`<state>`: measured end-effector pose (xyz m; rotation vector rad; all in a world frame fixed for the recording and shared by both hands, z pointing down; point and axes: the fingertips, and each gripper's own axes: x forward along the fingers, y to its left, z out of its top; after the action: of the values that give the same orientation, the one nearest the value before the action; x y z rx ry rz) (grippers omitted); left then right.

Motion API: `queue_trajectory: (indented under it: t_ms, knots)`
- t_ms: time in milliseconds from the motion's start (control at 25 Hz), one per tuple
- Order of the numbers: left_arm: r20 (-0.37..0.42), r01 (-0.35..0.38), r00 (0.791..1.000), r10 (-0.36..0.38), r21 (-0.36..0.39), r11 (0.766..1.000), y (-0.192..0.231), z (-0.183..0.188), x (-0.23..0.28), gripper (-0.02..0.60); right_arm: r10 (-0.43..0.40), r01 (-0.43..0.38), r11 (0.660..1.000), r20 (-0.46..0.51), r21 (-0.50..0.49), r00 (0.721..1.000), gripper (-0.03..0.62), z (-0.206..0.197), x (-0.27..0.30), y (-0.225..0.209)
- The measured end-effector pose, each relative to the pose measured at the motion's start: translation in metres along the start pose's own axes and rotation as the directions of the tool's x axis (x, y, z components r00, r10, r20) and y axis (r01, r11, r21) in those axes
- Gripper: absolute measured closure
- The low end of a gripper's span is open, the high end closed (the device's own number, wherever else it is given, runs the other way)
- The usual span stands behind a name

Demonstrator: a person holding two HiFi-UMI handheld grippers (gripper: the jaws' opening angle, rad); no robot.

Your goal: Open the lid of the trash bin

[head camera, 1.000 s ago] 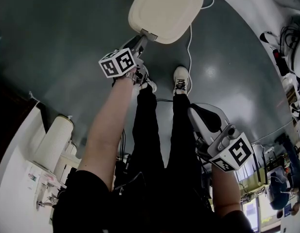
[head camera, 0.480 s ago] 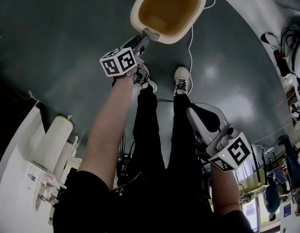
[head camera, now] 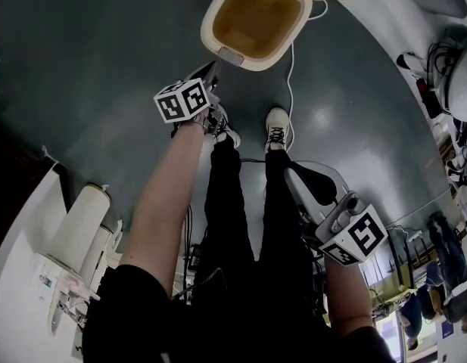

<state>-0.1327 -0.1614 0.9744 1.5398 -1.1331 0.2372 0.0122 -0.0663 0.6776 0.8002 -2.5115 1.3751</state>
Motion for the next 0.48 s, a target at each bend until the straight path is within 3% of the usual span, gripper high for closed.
queue_trajectory:
  t_ms: [240,480]
  knots:
    - [-0.023,0.046,0.999,-0.045,0.057,0.997,-0.03,0.002,-0.038,0.58,0.013,-0.012,0.998,0.017,-0.062,1.0,0.586,0.027,-0.014,0.024]
    - [-0.008,0.155,0.988,-0.157,0.216,0.964,-0.123,0.033,-0.113,0.581,0.032,-0.021,0.987,0.064,-0.162,0.997,0.586,0.073,-0.041,0.073]
